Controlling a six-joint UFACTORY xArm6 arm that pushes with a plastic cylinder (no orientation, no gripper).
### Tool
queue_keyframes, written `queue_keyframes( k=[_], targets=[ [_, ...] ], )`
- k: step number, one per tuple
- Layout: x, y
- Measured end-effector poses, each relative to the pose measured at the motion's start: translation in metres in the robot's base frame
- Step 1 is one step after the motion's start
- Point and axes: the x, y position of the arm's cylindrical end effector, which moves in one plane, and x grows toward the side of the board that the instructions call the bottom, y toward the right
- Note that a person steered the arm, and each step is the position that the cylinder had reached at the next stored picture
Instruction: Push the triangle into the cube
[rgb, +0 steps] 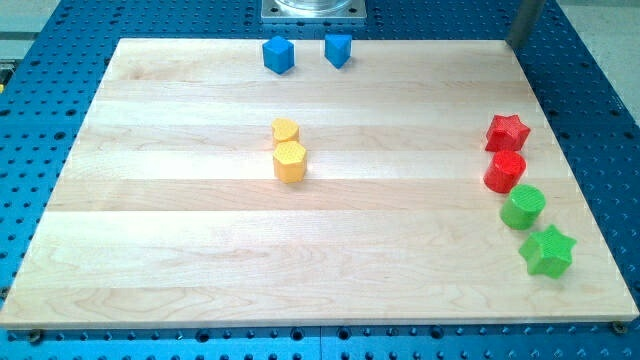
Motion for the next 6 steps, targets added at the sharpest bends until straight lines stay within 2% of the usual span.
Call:
queue_keyframes(
  k=[3, 5, 6],
  targets=[
    [0.005, -0.209],
    [0.046, -0.306],
    [0.104, -0.357]
  ],
)
